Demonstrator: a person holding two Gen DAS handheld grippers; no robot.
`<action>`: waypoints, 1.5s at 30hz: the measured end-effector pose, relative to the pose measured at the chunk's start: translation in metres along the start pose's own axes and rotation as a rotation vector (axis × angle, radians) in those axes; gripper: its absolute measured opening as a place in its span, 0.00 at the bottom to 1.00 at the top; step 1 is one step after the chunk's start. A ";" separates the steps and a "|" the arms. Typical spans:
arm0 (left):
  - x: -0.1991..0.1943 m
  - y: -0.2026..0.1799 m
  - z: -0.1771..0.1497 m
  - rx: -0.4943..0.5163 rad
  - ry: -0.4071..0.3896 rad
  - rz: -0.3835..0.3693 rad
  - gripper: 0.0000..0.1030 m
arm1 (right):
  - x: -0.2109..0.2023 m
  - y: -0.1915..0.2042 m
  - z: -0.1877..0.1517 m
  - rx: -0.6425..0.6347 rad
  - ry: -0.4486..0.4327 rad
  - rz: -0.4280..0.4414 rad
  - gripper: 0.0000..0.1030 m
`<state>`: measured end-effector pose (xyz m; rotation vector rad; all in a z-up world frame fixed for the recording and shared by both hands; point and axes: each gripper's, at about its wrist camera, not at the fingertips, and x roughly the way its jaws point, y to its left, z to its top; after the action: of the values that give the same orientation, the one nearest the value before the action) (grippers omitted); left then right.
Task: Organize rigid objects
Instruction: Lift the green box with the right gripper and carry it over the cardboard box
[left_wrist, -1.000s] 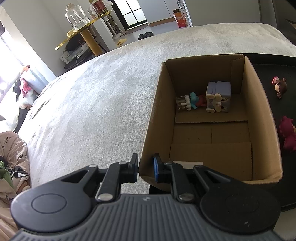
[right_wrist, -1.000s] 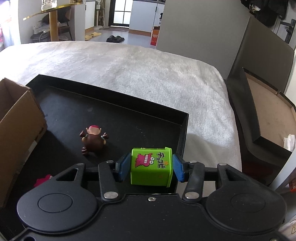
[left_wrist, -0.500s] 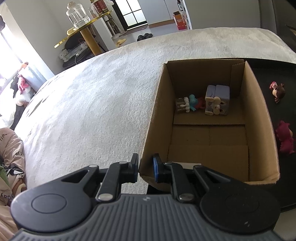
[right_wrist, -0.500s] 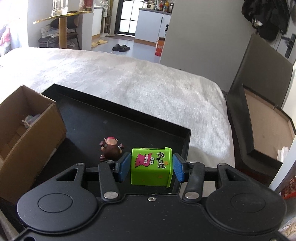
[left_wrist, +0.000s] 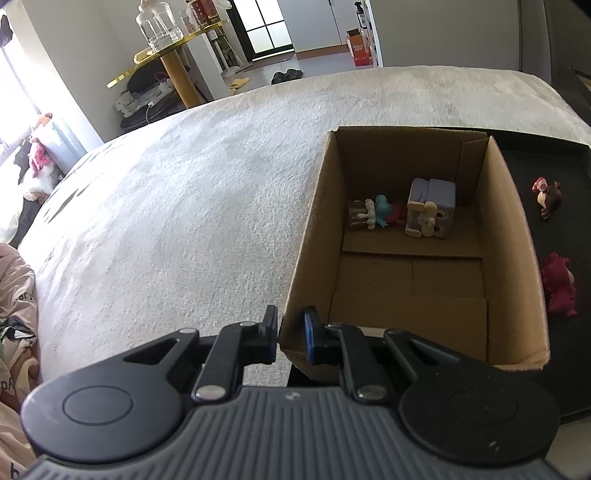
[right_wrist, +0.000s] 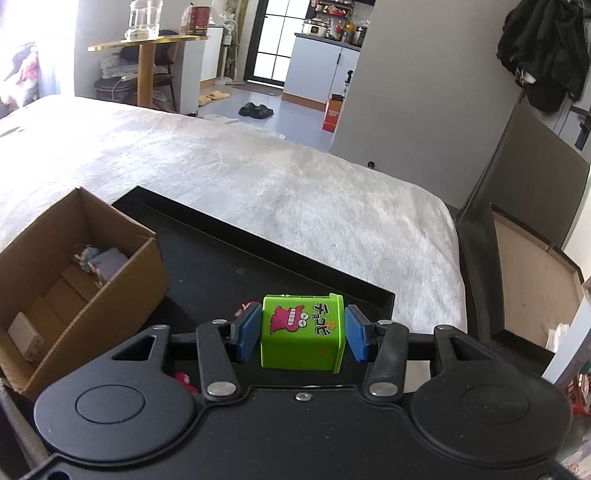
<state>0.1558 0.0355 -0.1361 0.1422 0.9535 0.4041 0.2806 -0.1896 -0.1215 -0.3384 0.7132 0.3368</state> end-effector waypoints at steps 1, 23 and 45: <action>0.000 0.001 0.000 -0.003 0.000 -0.003 0.13 | -0.001 0.002 0.002 -0.005 -0.003 0.001 0.47; -0.002 0.009 -0.001 -0.048 -0.004 -0.048 0.11 | -0.024 0.048 0.034 -0.079 -0.051 0.034 0.47; 0.001 0.022 -0.005 -0.107 -0.003 -0.109 0.11 | -0.022 0.114 0.054 -0.198 -0.053 0.124 0.47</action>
<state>0.1460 0.0552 -0.1332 -0.0065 0.9305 0.3530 0.2492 -0.0695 -0.0899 -0.4724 0.6516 0.5341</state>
